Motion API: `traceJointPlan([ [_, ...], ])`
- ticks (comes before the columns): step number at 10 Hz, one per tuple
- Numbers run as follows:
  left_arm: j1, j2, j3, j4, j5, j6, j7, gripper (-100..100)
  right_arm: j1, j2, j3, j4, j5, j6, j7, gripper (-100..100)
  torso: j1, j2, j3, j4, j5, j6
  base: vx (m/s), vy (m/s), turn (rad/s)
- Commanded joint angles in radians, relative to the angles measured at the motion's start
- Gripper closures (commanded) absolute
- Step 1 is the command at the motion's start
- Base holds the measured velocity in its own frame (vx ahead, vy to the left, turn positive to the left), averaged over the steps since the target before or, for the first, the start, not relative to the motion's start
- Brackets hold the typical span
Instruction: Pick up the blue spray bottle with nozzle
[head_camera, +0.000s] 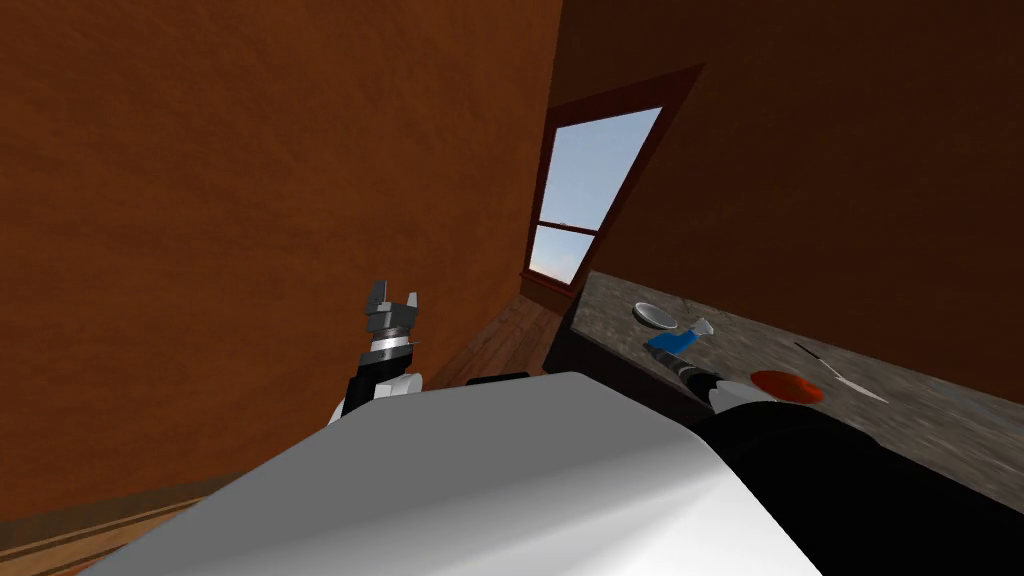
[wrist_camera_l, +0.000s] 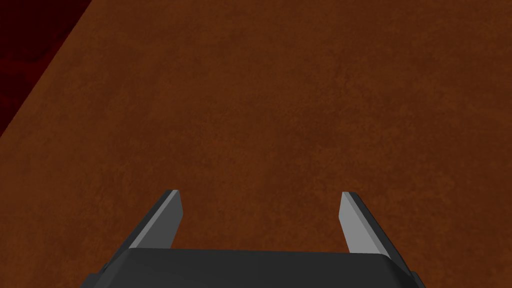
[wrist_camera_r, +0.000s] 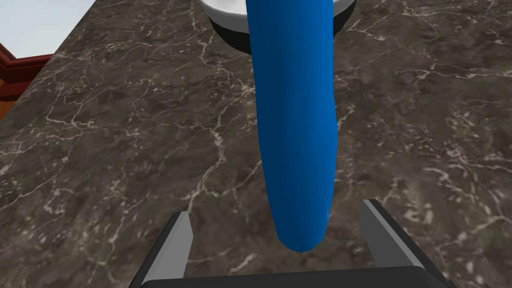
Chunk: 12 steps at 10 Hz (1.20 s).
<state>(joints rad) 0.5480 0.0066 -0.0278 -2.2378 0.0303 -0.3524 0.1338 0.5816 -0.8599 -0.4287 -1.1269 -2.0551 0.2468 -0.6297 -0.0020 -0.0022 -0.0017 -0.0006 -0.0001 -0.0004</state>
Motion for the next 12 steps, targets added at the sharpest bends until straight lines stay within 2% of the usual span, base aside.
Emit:
traceJointPlan([
  [1, 0.0, 0.0, 0.0, 0.0, 0.0, 0.0, 0.0, 0, -0.05, 0.014, -0.012, 0.008, 0.015, 0.018, 0.016, -100, 0.0, 0.0, 0.0, 0.0, 0.0, 0.0, 0.008, 0.008, -0.071],
  [2, 0.0, 0.0, 0.0, 0.0, 0.0, 0.0, 0.0, 0, -0.099, -0.003, 0.024, 0.053, 0.06, 0.073, 0.002, -100, 0.0, 0.002, 0.001, 0.001, 0.0, -0.001, 0.097, 0.004, -0.401],
  [4, 0.0, 0.0, 0.0, 0.0, 0.0, 0.0, 0.0, 0, -0.129, -0.003, 0.024, 0.053, 0.112, 0.079, 0.002, -100, 0.001, -0.002, -0.001, 0.0, 0.0, 0.0, 0.077, 0.025, -0.321],
  [7, 0.0, 0.0, 0.0, 0.0, 0.0, 0.0, 0.0, 0, -0.196, -0.003, 0.024, 0.053, 0.112, 0.079, 0.002, -100, -0.001, 0.003, 0.002, 0.001, 0.0, -0.001, -0.003, -0.002, 0.004],
  [8, 0.0, 0.0, 0.0, 0.0, 0.0, 0.0, 0.0, 0, -0.223, -0.02, 0.059, 0.091, 0.163, 0.122, -0.011, -100, -0.001, 0.004, 0.002, 0.001, 0.0, -0.002, 0.089, 0.018, -0.329],
  [9, 0.0, 0.0, 0.0, 0.0, 0.0, 0.0, 0.0, 0, -0.248, -0.02, 0.059, 0.098, 0.19, 0.139, -0.011, -100, 0.001, 0.0, 0.0, 0.0, 0.0, 0.0, 0.121, 0.037, -0.449],
  [11, 0.0, 0.0, 0.0, 0.0, 0.0, 0.0, 0.0, 0, -0.316, -0.02, 0.059, 0.098, 0.208, 0.139, -0.011, -100, 0.001, -0.001, 0.0, 0.0, 0.0, -0.001, 0.031, 0.015, -0.166],
  [12, 0.0, 0.0, 0.0, 0.0, 0.0, 0.0, 0.0, 0, -0.335, -0.02, 0.059, 0.098, 0.208, 0.139, -0.011, -100, 0.0, 0.001, 0.001, 0.001, 0.0, -0.003, -0.013, -0.008, 0.037],
])
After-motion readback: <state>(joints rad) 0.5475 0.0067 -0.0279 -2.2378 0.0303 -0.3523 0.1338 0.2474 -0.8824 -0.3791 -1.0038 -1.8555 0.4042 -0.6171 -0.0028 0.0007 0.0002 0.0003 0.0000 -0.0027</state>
